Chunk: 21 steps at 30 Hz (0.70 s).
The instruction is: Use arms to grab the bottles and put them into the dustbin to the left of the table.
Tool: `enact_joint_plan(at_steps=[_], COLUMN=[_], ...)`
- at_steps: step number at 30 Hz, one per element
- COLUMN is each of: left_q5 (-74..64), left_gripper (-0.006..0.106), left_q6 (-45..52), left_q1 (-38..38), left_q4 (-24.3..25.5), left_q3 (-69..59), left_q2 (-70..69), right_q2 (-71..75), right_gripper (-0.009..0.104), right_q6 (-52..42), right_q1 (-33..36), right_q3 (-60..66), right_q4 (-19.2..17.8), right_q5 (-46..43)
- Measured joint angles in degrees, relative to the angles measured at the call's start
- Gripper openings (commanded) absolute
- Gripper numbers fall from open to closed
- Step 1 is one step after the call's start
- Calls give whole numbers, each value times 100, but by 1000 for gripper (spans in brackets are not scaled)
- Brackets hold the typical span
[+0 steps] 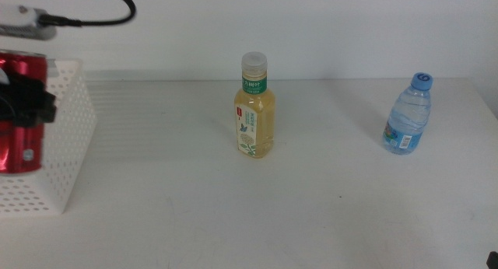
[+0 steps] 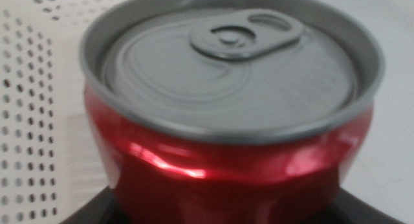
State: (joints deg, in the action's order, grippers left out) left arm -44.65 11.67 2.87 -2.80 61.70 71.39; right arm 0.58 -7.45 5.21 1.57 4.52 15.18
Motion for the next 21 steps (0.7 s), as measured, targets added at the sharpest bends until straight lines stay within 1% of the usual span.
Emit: enact_joint_plan(at_steps=[2,10,14,21], left_q5=[-204,-681,-835,-875], left_gripper=[-5,-5,-5,-5], left_q6=[116,357,517,763], left_q1=[209,917,1127,1340], left_q4=[-78,-83,-98,-114], left_q3=[294,1353,1804,2229], left_q2=[230,1281,1788,2508], right_q2=[0,0,0,0], right_gripper=[70,70,70,70], right_q6=[0,0,0,0], right_q1=[0,0,0,0], right_q3=[0,0,0,0], right_q4=[0,0,0,0], right_q5=[0,0,0,0])
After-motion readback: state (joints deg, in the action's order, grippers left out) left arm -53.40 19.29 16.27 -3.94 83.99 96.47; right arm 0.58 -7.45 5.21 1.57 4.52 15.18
